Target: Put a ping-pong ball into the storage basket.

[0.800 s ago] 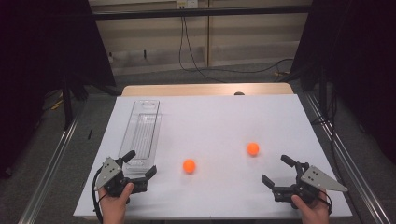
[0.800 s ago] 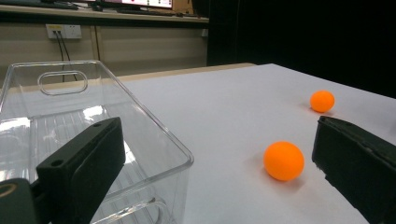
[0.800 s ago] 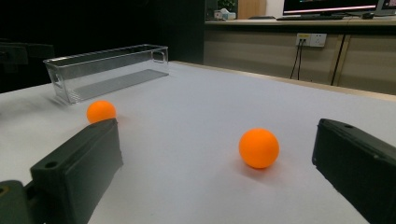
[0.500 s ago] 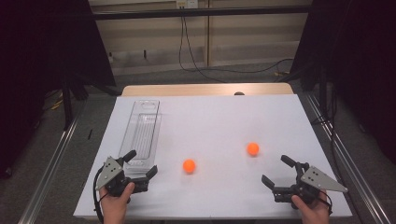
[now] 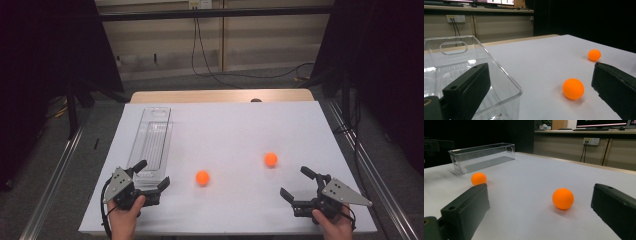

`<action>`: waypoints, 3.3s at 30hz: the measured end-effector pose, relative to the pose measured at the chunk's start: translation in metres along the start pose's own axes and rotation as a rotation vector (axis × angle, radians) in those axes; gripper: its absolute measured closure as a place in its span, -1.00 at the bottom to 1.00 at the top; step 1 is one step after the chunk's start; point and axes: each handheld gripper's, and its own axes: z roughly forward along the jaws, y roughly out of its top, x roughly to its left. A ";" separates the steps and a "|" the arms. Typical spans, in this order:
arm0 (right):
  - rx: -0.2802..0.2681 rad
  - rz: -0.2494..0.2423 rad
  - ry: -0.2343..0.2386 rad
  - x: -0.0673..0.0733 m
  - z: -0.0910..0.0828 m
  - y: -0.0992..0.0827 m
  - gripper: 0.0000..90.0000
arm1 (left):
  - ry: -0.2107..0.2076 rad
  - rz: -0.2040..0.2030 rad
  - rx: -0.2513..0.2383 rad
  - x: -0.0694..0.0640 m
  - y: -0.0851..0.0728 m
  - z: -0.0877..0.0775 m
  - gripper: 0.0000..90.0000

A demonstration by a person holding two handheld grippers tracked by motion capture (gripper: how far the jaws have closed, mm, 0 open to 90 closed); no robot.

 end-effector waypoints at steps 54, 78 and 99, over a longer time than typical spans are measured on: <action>0.000 -0.011 0.008 0.001 -0.002 0.000 -0.97 | -0.076 0.009 0.058 -0.019 0.007 0.032 -0.98; 0.000 -0.005 0.011 0.001 -0.002 0.000 -0.97 | -0.091 0.005 0.077 -0.028 0.009 0.042 -0.98; -0.005 -0.004 0.010 0.001 -0.003 0.000 -0.97 | -0.105 0.003 0.118 -0.035 0.006 0.052 -0.98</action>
